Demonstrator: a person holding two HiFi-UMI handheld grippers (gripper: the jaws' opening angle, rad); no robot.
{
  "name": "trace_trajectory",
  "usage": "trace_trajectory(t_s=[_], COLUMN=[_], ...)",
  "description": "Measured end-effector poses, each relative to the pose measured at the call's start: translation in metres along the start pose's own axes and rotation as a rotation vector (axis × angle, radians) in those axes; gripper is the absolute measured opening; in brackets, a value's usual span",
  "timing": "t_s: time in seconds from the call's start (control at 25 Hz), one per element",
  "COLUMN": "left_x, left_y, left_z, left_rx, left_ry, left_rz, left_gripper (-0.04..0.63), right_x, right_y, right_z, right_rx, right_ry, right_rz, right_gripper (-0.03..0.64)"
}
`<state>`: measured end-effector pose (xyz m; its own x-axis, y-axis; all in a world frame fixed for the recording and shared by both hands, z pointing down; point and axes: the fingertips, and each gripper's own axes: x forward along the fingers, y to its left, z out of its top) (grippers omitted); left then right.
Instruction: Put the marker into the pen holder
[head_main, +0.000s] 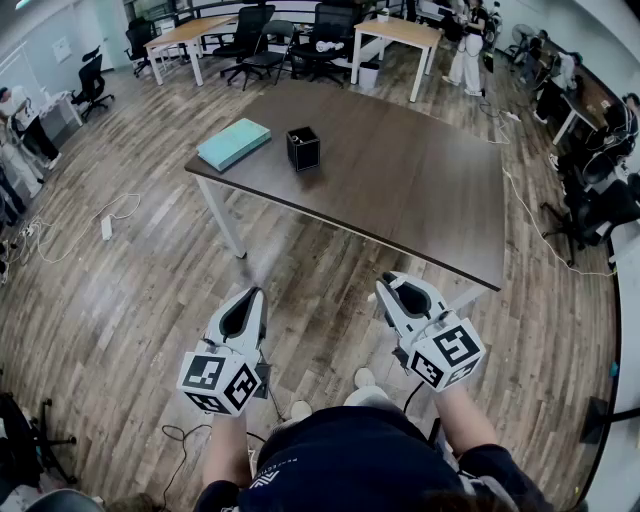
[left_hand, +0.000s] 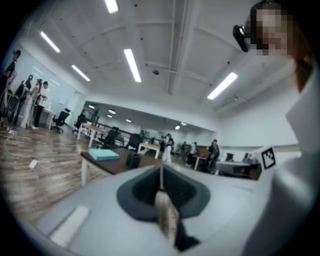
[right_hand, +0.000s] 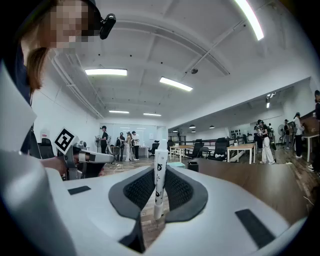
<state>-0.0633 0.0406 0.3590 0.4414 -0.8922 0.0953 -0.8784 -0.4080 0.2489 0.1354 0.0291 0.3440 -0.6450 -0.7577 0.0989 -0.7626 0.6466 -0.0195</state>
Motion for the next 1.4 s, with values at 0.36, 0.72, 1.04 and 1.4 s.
trace_trajectory(t_s=[0.36, 0.72, 1.04, 1.4], left_x=[0.009, -0.004, -0.041, -0.075], left_y=[-0.007, 0.005, 0.037, 0.069], left_z=[0.003, -0.005, -0.008, -0.007], left_rx=[0.002, -0.001, 0.004, -0.027], left_ry=[-0.002, 0.030, 0.046, 0.045], left_rz=[0.008, 0.010, 0.035, 0.042], left_gripper=[0.018, 0.018, 0.018, 0.017], right_x=[0.004, 0.018, 0.043, 0.065], right_y=[-0.011, 0.006, 0.048, 0.097], right_z=[0.007, 0.001, -0.002, -0.003], right_rx=[-0.015, 0.031, 0.045, 0.039], right_ry=[-0.009, -0.002, -0.014, 0.005], right_rz=[0.018, 0.053, 0.087, 0.129], right_gripper=[0.046, 0.046, 0.046, 0.048])
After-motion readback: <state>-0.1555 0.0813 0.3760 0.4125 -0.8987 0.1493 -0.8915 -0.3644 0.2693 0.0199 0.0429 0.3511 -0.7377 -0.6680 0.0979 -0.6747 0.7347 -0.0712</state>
